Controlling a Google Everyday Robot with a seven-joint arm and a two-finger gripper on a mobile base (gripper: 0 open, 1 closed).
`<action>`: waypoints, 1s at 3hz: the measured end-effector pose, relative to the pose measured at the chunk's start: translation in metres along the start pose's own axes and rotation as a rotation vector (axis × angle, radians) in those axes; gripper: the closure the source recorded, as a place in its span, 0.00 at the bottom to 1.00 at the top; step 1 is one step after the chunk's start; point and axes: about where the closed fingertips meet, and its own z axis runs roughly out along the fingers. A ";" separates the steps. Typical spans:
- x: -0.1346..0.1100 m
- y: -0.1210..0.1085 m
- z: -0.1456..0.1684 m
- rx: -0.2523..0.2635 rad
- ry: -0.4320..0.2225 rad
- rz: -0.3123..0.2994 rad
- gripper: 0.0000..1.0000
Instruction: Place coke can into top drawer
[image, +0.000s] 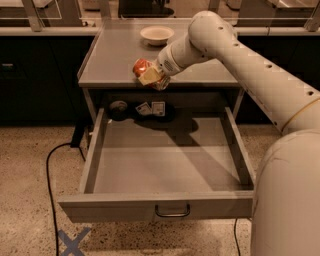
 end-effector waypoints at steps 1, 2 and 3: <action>-0.003 0.001 0.006 -0.009 -0.021 -0.011 1.00; 0.003 0.012 0.003 0.002 -0.060 0.008 1.00; 0.030 0.039 -0.004 0.009 -0.050 0.072 1.00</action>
Offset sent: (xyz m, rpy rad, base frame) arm -0.0377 0.0079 -0.0392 0.0920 -0.0091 -0.0186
